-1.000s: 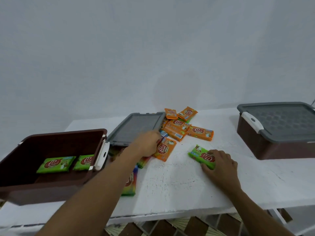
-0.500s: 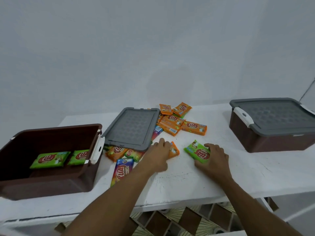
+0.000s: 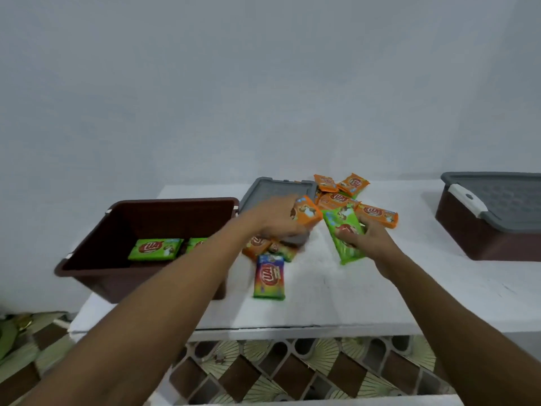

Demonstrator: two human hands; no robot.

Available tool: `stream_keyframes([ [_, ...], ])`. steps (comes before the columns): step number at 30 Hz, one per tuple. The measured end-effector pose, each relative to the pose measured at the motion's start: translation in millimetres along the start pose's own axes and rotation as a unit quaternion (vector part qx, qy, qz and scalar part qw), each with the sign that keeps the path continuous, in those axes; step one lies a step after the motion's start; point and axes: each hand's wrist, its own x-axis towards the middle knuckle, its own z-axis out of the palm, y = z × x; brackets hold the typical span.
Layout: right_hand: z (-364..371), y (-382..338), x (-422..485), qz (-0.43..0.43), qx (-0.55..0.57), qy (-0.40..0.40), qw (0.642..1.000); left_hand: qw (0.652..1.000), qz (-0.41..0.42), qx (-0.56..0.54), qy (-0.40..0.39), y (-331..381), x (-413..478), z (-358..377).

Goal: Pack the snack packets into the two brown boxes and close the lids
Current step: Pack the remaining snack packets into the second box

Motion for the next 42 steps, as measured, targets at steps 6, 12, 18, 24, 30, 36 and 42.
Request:
stream_keyframes([
  [6, 95.5, -92.2, -4.7, -0.031, 0.066, -0.016, 0.997, 0.997, -0.073, 0.002, 0.023, -106.0, -51.7, -71.2],
  [12, 180.3, -155.9, -15.4, -0.137, -0.099, -0.123, 0.978, 0.989, -0.114, -0.024, -0.086, -203.5, -81.5, -100.4],
  [18, 266.4, -162.3, -12.0, -0.210, -0.552, -0.280, 0.756, 0.977, -0.064, 0.068, -0.194, -257.3, -87.6, -91.8],
  [24, 294.2, -134.4, -3.4, -0.125, -0.701, -0.304, 0.633, 0.961, -0.025, 0.132, -0.241, -279.4, -88.1, -70.0],
  [30, 300.9, -127.1, 6.8, -0.108, -0.705, -0.379, 0.590, 0.957, -0.004, 0.164, -0.240, -290.4, -81.3, -67.7],
  [36, 290.2, -118.6, 12.6, -0.144, -0.630, -0.404, 0.647, 0.957, 0.016, 0.166, -0.238, -288.4, -80.4, -66.4],
  [42, 287.9, -109.9, 12.7, -0.154, -0.639, -0.389, 0.645, 0.942, 0.029, 0.165, -0.291, -289.2, -83.1, -57.1],
])
